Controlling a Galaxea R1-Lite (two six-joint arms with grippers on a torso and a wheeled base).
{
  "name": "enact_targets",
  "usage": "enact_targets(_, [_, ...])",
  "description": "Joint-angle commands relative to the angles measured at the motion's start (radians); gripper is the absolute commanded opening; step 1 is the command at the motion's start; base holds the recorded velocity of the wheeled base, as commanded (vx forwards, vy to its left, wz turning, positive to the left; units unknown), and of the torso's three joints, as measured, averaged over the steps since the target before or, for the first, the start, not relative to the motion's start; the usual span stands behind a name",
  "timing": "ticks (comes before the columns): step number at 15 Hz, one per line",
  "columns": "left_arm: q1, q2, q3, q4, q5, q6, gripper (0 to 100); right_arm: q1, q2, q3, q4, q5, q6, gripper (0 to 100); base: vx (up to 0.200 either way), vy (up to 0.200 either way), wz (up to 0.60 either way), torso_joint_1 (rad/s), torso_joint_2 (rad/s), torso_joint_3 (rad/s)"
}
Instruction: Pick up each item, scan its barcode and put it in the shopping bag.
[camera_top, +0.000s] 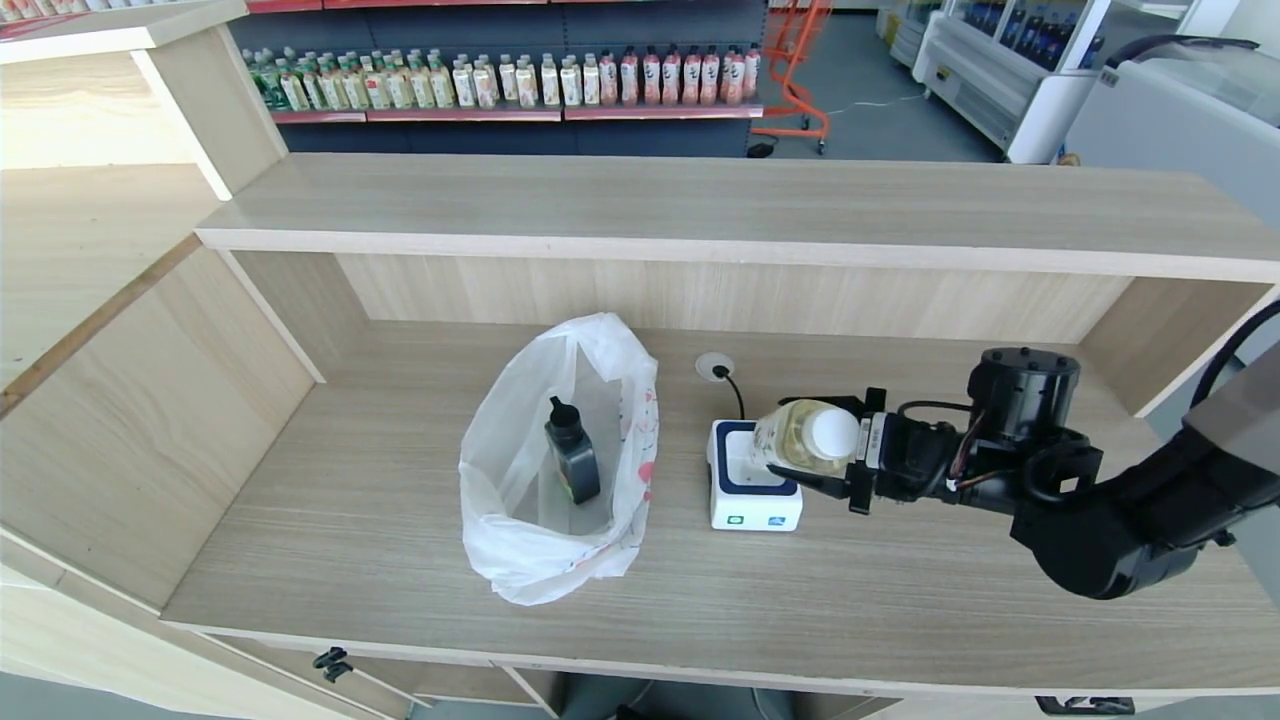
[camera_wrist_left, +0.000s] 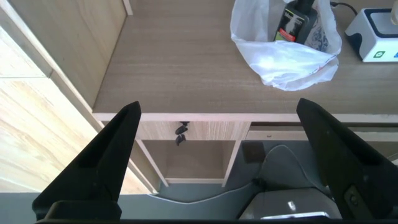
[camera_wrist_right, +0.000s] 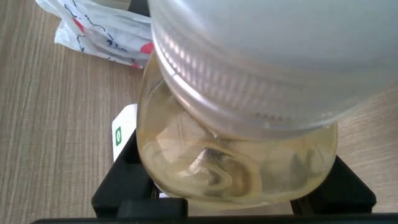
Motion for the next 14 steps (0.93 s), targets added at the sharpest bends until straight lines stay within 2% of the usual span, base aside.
enact_targets(1, [0.000,0.002,0.000,0.000,0.000,0.000,100,0.002,0.036,-0.006,-0.013,-0.001,-0.002,0,0.000,0.000,0.00,0.000,0.00,0.000])
enact_targets(8, [0.000,0.002,0.000,0.000,0.000,0.000,100,0.002,0.018,-0.004,-0.047,0.000,0.035,0,0.000,0.000,0.00,0.000,0.00,0.000])
enact_targets(11, [0.000,0.000,0.000,0.000,0.000,0.000,100,0.002,-0.114,0.004,-0.045,-0.007,0.233,0,0.000,0.000,0.00,0.000,0.00,0.000])
enact_targets(12, [0.000,0.000,0.000,0.000,0.000,0.000,100,-0.001,-0.227,0.027,-0.038,-0.082,0.446,0,0.000,0.000,0.00,0.000,0.00,0.000])
enact_targets(14, [0.000,0.002,0.000,0.000,0.000,0.000,100,0.017,-0.310,0.040,-0.010,-0.329,0.730,0,0.000,0.000,0.00,0.000,0.00,0.000])
